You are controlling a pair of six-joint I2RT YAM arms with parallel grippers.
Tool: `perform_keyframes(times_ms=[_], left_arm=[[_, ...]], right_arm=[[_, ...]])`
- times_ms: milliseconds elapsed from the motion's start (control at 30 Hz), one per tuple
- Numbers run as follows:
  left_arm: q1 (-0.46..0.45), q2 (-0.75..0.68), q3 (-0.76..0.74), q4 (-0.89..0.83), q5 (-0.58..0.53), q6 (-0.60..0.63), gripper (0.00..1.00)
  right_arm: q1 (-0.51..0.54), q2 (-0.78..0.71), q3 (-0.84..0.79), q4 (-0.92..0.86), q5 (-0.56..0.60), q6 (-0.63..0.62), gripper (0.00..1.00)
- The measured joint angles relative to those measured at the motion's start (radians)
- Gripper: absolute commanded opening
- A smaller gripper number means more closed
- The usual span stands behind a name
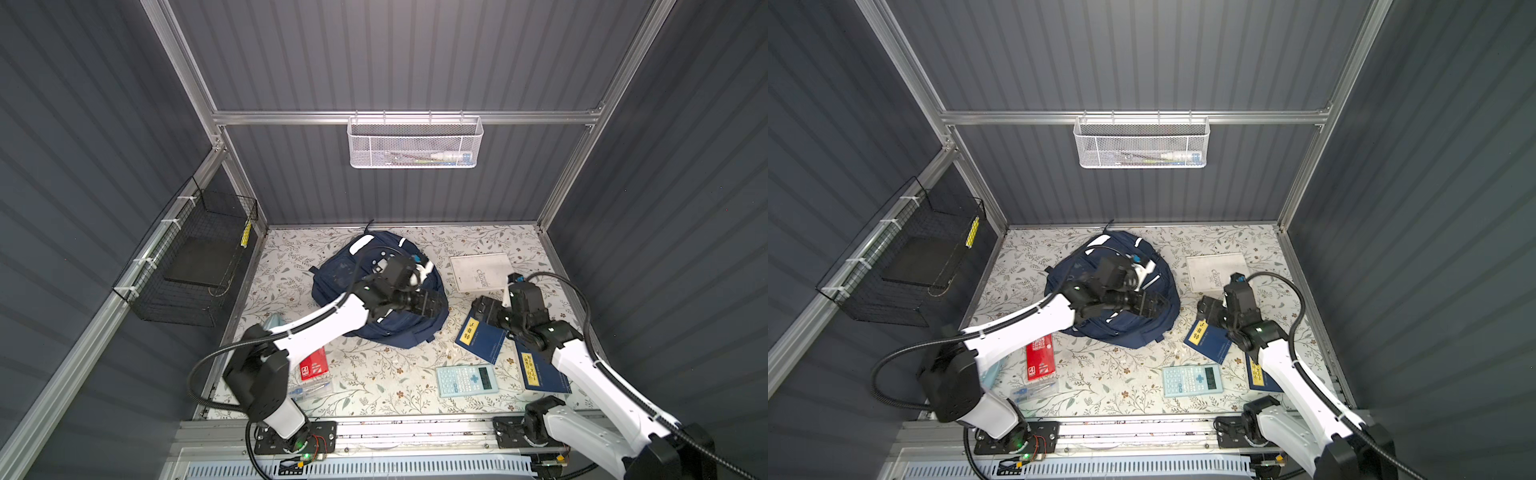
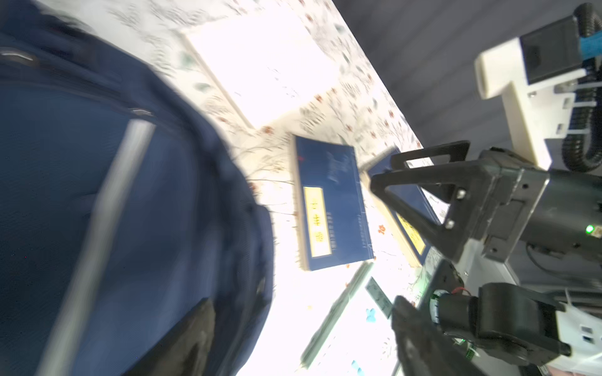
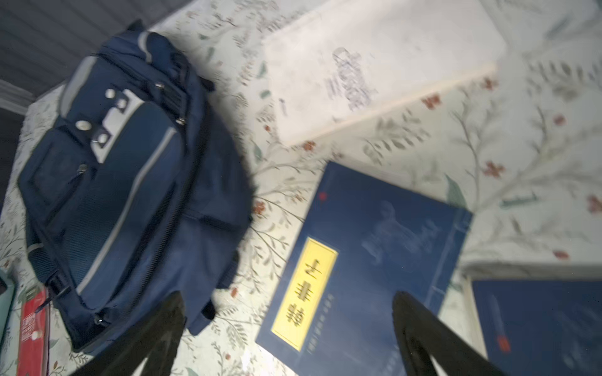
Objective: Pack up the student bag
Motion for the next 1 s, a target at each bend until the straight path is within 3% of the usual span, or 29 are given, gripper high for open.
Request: perform_keyframes(times_ms=[233,333,467,567,633,800,900,1000], left_arm=[[-0.120,0.349,0.262,0.026,0.006,-0.018,0.61],[-0.122,0.439,0.316,0.032,0.000,-0.026,0.56],[-0.118,0.536,0.359,0.037,-0.006,-0.043,0.41],[-0.118,0.581,0.366,0.035,-0.024,-0.056,0.21],[-0.118,0.598,0.366,0.039,-0.036,-0.064,0.12],[-0.109,0.608,0.362,0.090,-0.054,-0.099,0.05],[-0.100,0.608,0.340,0.139,-0.062,-0.127,0.01],[-0.096,0.605,0.312,0.192,-0.078,-0.146,0.00]], right_arm=[[-0.220,0.003,-0.125,-0.060,-0.145,0.061,0.93],[-0.262,0.044,-0.156,-0.051,-0.200,0.068,0.88],[-0.293,0.105,-0.172,-0.009,-0.265,0.070,0.79],[-0.311,0.129,-0.187,0.029,-0.306,0.073,0.77],[-0.322,0.142,-0.194,0.061,-0.336,0.074,0.75],[-0.373,0.187,-0.202,0.149,-0.405,0.074,0.76],[-0.396,0.201,-0.220,0.220,-0.449,0.085,0.83],[-0.407,0.204,-0.249,0.314,-0.482,0.104,0.82]])
